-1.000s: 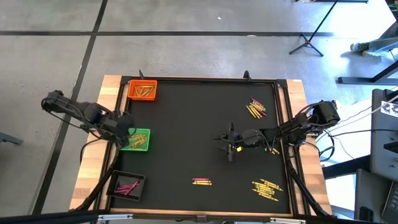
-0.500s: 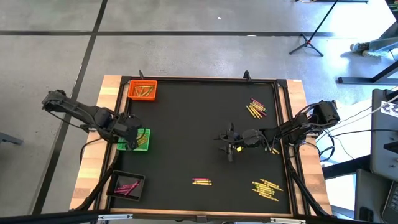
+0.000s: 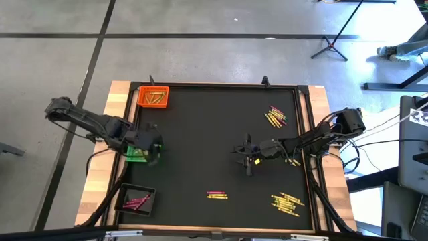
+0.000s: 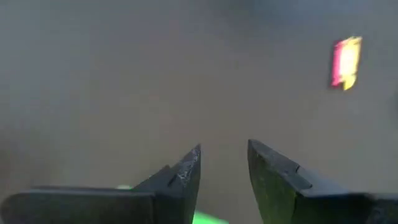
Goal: Sort crayons
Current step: Put the pink crayon into the black bin, then put the green crayon into the orange bin
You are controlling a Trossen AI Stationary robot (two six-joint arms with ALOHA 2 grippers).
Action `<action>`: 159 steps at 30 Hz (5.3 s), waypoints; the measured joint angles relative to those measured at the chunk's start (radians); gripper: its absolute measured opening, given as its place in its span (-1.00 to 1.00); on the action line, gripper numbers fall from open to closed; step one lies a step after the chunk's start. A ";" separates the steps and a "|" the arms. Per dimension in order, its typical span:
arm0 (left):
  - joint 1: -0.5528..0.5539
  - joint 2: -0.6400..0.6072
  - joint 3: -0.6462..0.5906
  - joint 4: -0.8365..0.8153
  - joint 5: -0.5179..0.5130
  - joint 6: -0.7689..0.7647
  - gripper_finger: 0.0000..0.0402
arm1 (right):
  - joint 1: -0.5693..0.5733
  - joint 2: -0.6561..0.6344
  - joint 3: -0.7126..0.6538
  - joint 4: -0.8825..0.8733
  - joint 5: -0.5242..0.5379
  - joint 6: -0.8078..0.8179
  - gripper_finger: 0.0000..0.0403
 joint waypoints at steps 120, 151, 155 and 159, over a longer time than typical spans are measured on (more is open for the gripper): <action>-0.453 0.384 0.140 0.264 0.219 -0.413 -0.93 | 0.347 0.236 0.185 -0.076 0.182 0.163 -0.16; -0.715 0.388 0.140 -0.018 0.148 -0.990 -0.46 | 0.347 0.236 0.185 -0.033 0.162 0.178 -0.16; -0.704 0.396 0.140 0.085 -0.099 -0.865 -0.46 | 0.347 0.236 0.204 -0.046 0.159 0.180 -0.16; -0.662 0.452 0.140 0.213 -0.272 -0.633 -0.46 | 0.347 0.256 0.266 -0.103 0.128 0.179 -0.16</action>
